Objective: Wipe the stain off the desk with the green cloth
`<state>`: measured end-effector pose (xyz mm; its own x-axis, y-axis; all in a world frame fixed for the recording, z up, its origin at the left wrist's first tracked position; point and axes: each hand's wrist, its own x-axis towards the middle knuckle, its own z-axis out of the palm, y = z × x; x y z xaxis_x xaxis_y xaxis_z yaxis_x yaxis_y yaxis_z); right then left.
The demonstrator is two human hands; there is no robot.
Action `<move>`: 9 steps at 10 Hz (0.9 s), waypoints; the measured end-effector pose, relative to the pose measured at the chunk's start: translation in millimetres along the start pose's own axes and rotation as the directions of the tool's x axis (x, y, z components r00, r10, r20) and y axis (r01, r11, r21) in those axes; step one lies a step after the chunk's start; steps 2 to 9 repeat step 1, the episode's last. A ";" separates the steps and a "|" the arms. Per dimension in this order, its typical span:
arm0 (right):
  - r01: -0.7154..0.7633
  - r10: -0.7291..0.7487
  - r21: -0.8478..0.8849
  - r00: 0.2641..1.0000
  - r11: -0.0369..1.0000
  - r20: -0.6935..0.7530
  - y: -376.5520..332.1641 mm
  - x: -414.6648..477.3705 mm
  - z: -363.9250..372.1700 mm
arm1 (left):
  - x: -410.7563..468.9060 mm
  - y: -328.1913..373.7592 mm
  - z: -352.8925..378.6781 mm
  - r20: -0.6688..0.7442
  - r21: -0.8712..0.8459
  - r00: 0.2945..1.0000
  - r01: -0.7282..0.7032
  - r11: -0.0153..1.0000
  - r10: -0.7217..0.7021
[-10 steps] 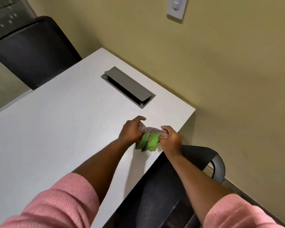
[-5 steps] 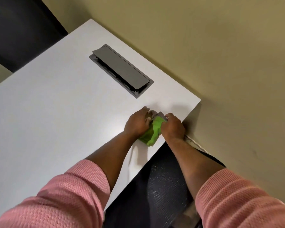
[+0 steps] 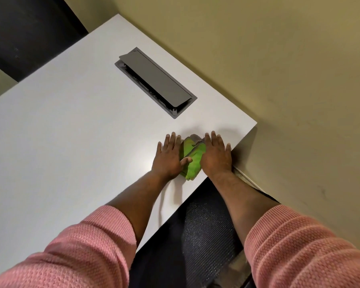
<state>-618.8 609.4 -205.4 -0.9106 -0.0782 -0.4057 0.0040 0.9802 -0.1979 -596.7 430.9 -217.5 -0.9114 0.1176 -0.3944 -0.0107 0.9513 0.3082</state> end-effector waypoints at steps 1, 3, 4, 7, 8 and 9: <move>0.045 -0.045 -0.012 0.997 0.999 -0.059 -9.4 -14.2 -11.8 | -14.8 -2.3 -11.4 -0.044 0.032 0.999 -0.010 0.999 0.012; 0.045 -0.045 -0.012 0.997 0.999 -0.059 -9.4 -14.2 -11.8 | -14.8 -2.3 -11.4 -0.044 0.032 0.999 -0.010 0.999 0.012; 0.045 -0.045 -0.012 0.997 0.999 -0.059 -9.4 -14.2 -11.8 | -14.8 -2.3 -11.4 -0.044 0.032 0.999 -0.010 0.999 0.012; 0.045 -0.045 -0.012 0.997 0.999 -0.059 -9.4 -14.2 -11.8 | -14.8 -2.3 -11.4 -0.044 0.032 0.999 -0.010 0.999 0.012; 0.045 -0.045 -0.012 0.997 0.999 -0.059 -9.4 -14.2 -11.8 | -14.8 -2.3 -11.4 -0.044 0.032 0.999 -0.010 0.999 0.012; 0.045 -0.045 -0.012 0.997 0.999 -0.059 -9.4 -14.2 -11.8 | -14.8 -2.3 -11.4 -0.044 0.032 0.999 -0.010 0.999 0.012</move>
